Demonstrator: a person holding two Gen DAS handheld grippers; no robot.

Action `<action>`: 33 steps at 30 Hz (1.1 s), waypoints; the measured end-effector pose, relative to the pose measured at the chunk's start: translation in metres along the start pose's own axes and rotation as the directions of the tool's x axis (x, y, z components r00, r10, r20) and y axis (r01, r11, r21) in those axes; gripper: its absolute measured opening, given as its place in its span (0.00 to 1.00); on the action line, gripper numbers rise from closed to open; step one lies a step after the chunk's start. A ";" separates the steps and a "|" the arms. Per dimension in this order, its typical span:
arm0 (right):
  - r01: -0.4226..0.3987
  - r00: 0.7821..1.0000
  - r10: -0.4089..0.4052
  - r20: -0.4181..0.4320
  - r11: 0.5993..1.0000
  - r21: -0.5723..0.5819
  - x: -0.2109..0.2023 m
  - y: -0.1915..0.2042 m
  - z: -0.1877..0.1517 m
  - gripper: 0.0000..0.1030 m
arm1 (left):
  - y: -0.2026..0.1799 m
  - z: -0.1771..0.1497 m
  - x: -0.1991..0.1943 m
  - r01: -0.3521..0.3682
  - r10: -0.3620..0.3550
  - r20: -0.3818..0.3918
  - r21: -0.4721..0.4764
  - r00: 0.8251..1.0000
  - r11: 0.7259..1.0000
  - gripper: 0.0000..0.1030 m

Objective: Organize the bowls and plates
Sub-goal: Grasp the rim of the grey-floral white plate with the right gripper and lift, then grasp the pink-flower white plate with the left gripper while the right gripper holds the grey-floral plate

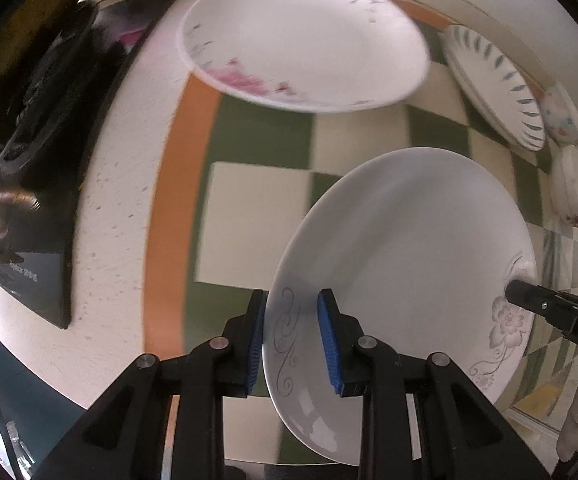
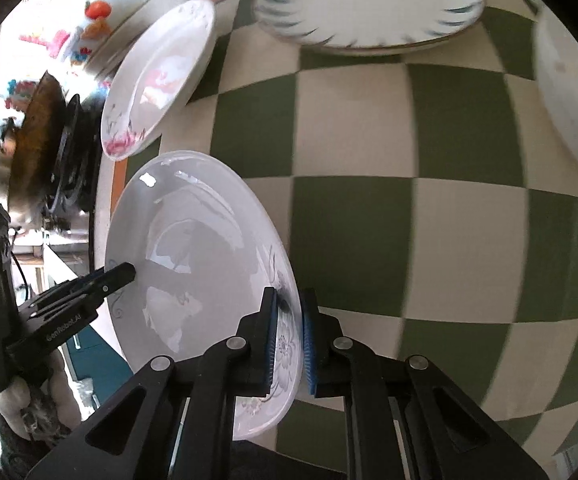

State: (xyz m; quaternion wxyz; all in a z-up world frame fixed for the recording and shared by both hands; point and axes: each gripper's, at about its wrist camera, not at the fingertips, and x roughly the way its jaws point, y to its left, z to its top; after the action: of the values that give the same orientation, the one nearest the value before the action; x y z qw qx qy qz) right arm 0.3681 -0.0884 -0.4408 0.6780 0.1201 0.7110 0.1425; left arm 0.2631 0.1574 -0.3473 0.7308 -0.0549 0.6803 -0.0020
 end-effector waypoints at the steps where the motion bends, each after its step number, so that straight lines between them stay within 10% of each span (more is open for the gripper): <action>1: -0.001 1.000 0.001 0.005 1.000 0.004 -0.004 -0.005 0.000 0.13 | -0.007 0.003 0.002 0.000 0.000 0.003 0.008 1.000 1.000 0.23; 11: -0.007 0.998 0.003 0.064 0.997 0.071 -0.040 -0.067 -0.004 0.13 | -0.081 0.005 -0.007 0.029 -0.030 0.009 0.082 1.000 0.996 0.23; 33: -0.013 0.999 0.007 0.053 0.994 0.111 -0.044 -0.134 -0.010 0.13 | -0.119 0.030 0.024 0.000 0.001 -0.015 0.086 1.000 0.996 0.23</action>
State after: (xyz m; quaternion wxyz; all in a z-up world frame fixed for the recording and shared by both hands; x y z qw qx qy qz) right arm 0.3637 -0.2298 -0.4483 0.6880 0.1653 0.6991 0.1027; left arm 0.3037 0.0397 -0.3594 0.7275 -0.0233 0.6849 -0.0316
